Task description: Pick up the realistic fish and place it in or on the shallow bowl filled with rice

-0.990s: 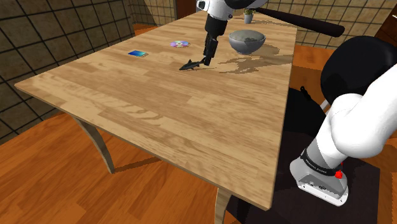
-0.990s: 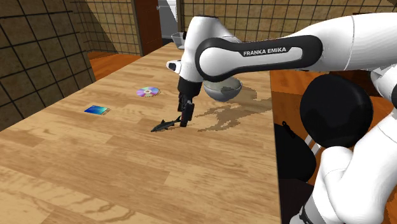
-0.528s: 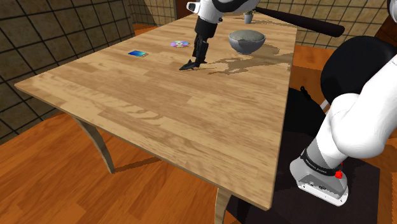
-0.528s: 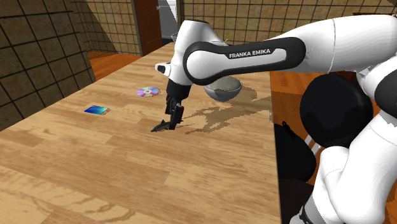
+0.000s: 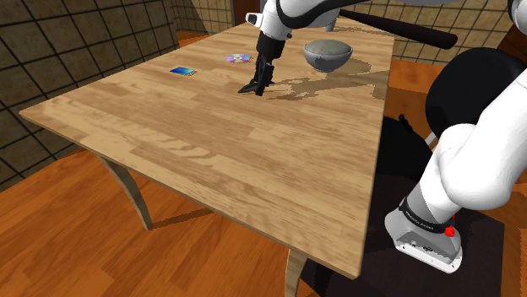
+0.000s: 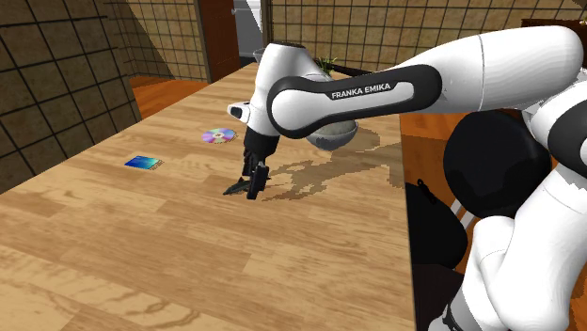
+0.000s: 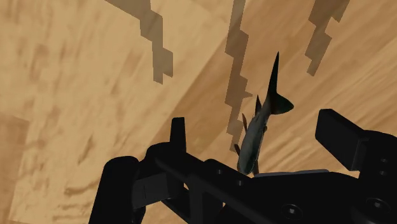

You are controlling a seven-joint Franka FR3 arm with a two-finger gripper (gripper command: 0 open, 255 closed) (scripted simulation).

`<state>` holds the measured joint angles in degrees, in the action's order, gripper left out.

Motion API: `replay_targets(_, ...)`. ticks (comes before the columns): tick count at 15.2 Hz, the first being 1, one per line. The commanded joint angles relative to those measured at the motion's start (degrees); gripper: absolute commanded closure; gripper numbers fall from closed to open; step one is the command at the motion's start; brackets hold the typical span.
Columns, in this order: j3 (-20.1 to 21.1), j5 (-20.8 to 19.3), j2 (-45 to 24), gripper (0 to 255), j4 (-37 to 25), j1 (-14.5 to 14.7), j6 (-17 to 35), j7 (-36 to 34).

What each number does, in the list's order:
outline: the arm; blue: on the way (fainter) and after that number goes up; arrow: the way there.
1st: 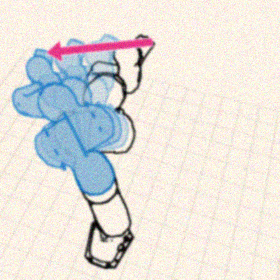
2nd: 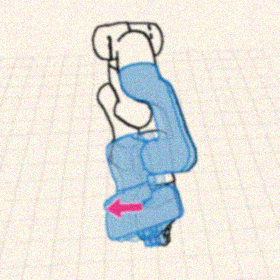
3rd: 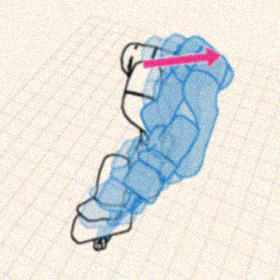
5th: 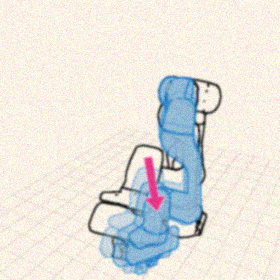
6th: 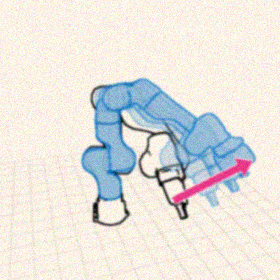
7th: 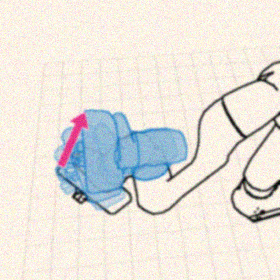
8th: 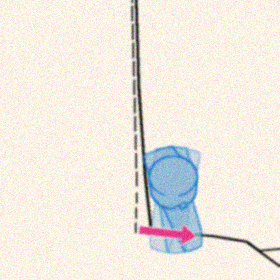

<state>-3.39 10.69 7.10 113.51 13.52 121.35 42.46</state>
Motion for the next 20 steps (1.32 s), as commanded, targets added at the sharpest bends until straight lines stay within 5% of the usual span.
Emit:
replay_targets(1,0.01,0.0,0.01,0,0.02,0.0,0.02,-0.01)
replay_targets(3,0.0,0.0,0.01,0,0.02,0.0,0.02,-0.01)
replay_targets(4,0.0,0.0,0.01,255,0.02,0.0,0.02,-0.01)
replay_targets(13,0.01,0.0,0.01,255,0.02,0.0,0.02,-0.01)
replay_targets(20,-0.04,-0.51,0.2,255,-5.12,-0.09,-5.25,-0.96)
